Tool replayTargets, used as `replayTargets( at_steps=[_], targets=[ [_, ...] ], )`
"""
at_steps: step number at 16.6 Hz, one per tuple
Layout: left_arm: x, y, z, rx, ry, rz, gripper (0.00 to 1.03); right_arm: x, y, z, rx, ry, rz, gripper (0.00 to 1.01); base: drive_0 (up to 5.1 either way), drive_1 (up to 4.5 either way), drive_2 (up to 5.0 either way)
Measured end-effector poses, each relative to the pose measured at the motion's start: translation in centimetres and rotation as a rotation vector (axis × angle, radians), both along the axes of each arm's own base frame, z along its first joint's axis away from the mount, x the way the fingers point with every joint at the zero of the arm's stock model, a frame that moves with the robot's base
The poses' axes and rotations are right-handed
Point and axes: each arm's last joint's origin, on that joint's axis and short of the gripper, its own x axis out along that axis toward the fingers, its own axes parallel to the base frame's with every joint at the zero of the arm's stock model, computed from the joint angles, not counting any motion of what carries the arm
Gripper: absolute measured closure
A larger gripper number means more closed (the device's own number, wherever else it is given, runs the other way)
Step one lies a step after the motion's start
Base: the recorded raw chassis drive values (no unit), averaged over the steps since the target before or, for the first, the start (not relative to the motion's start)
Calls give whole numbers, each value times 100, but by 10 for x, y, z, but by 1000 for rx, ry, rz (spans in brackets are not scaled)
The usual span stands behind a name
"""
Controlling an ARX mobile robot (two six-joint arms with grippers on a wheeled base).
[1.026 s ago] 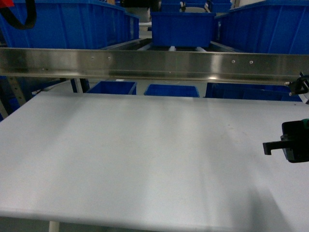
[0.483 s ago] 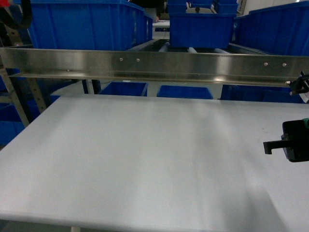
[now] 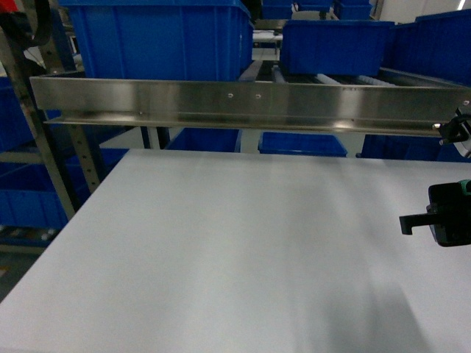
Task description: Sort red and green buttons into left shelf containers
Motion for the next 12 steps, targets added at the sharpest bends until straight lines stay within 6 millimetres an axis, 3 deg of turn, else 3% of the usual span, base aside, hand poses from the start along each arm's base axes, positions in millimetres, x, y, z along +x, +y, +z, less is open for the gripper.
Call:
replayTargets(
  at_steps=[12],
  targets=[
    [0, 0, 0, 2, 0, 0, 75, 0, 0, 0, 0, -2, 0, 72, -484, 344, 134]
  ],
)
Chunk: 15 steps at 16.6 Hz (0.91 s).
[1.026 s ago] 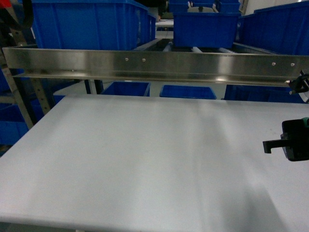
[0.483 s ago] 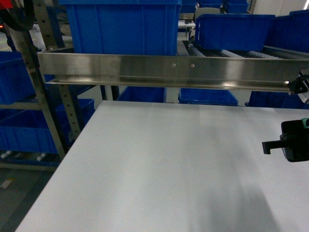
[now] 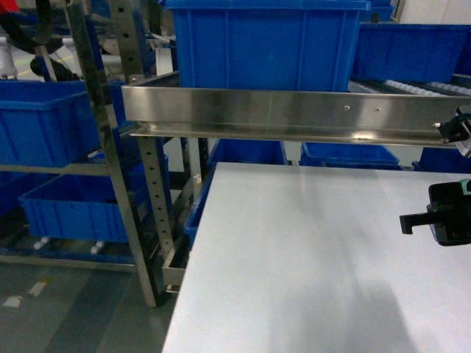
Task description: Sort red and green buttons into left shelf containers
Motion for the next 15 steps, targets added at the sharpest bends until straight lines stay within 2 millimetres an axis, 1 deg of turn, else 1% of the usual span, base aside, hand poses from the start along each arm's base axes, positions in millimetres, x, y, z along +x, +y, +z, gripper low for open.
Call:
replayTargets(
  at_steps=[15],
  targets=[
    [0, 0, 0, 0, 0, 0, 75, 0, 0, 0, 0, -1, 0, 72, -493, 330, 141]
  ],
)
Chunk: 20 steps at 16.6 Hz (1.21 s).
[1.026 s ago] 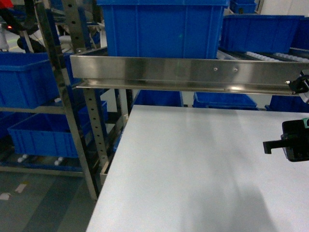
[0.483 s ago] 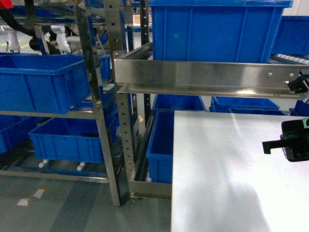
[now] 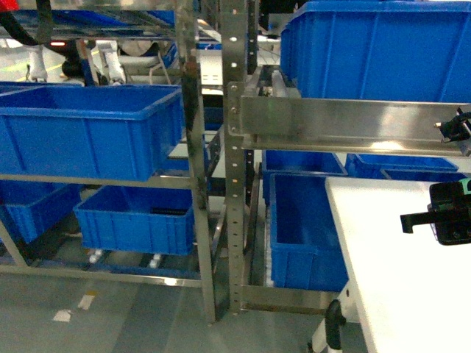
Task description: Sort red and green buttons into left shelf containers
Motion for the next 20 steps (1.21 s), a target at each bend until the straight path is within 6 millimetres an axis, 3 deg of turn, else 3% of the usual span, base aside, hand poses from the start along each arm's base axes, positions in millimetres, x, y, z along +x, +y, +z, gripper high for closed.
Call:
replayTargets(
  at_steps=[20],
  targets=[
    [0, 0, 0, 1, 2, -3, 75, 0, 0, 0, 0, -2, 0, 72, -498, 260, 230]
  ],
)
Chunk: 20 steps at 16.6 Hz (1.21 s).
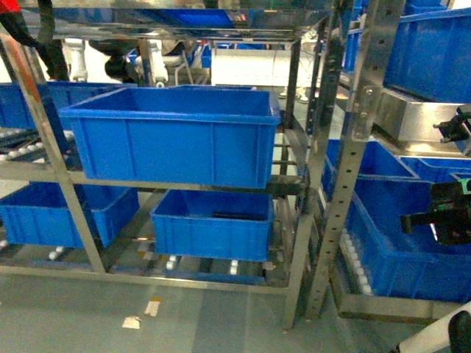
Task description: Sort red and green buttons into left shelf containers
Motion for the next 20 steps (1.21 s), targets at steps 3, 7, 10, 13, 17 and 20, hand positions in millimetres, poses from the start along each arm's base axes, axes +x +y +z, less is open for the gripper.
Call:
replayTargets(
  at_steps=[3, 7, 10, 13, 17, 20],
  targets=[
    [0, 0, 0, 0, 0, 2, 75, 0, 0, 0, -1, 3, 0, 72, -503, 242, 242],
    [0, 0, 0, 0, -1, -1, 75, 0, 0, 0, 0, 0, 0, 72, -500, 245, 245],
    [0, 0, 0, 0, -1, 3, 75, 0, 0, 0, -1, 2, 0, 72, -497, 248, 248],
    [0, 0, 0, 0, -1, 2, 75, 0, 0, 0, -1, 3, 0, 72, -497, 248, 248],
    [2, 9, -1, 0, 5, 34, 75, -1, 5, 0, 3, 1, 17, 72, -124, 62, 62],
    [1, 7, 0, -2, -3, 30, 75, 0, 3, 0, 0, 3, 10, 72, 0, 0, 0]
  ],
)
